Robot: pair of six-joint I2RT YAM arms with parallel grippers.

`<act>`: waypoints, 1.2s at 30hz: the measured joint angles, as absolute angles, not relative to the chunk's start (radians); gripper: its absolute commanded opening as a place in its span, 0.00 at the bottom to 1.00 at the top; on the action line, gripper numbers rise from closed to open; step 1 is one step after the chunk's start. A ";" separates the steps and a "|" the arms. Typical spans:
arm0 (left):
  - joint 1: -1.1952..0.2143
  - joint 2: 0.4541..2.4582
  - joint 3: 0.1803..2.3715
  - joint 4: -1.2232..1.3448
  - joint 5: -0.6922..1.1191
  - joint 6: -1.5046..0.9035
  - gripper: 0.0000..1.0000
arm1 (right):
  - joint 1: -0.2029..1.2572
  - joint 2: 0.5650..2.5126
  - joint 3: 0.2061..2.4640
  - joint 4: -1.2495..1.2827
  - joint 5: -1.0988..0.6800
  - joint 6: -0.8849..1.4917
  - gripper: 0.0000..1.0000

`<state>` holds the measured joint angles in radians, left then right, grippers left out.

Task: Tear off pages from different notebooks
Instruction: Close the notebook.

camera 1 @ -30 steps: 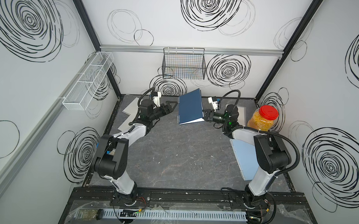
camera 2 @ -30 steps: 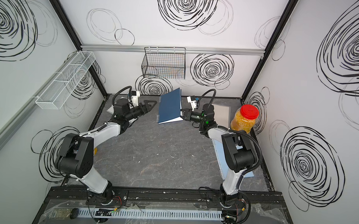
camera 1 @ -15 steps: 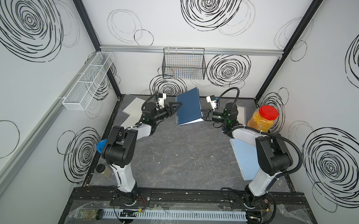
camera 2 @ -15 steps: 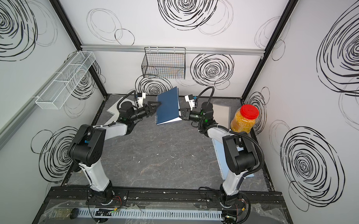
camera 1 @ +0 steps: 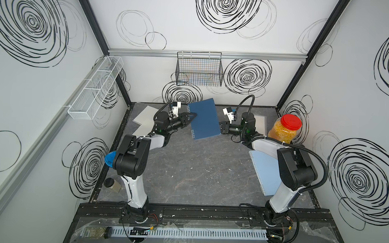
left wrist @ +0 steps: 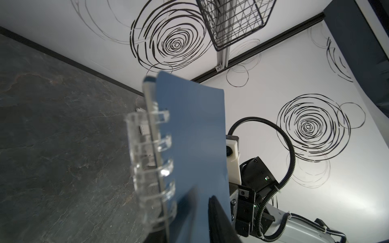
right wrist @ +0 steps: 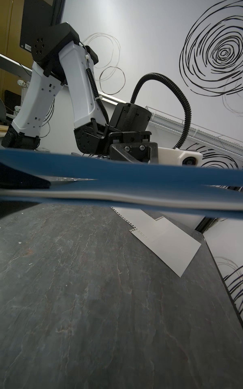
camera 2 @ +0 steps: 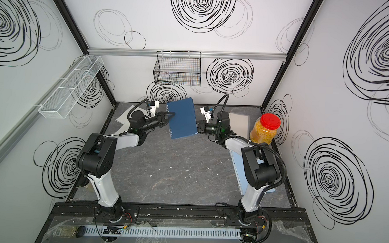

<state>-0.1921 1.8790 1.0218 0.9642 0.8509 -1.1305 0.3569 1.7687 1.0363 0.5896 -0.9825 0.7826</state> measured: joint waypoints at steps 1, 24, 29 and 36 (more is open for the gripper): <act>-0.194 1.876 1.027 0.933 0.849 -1.108 0.16 | 0.357 1.769 1.036 0.584 -0.980 0.780 0.16; -0.144 1.849 1.138 0.482 0.743 -0.821 0.00 | 0.149 1.546 0.937 0.441 -0.875 0.699 0.54; -0.174 1.855 1.124 0.480 0.730 -0.825 0.00 | 0.109 1.509 0.937 0.366 -0.850 0.661 0.55; -0.289 1.815 1.052 0.502 0.697 -0.865 0.00 | 0.057 1.501 0.936 0.312 -0.824 0.643 0.55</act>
<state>-0.2893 1.8153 1.0519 0.5018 0.6971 -0.8654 0.0566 1.5005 0.9363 0.3119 -0.8242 0.6434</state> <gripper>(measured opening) 0.062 0.548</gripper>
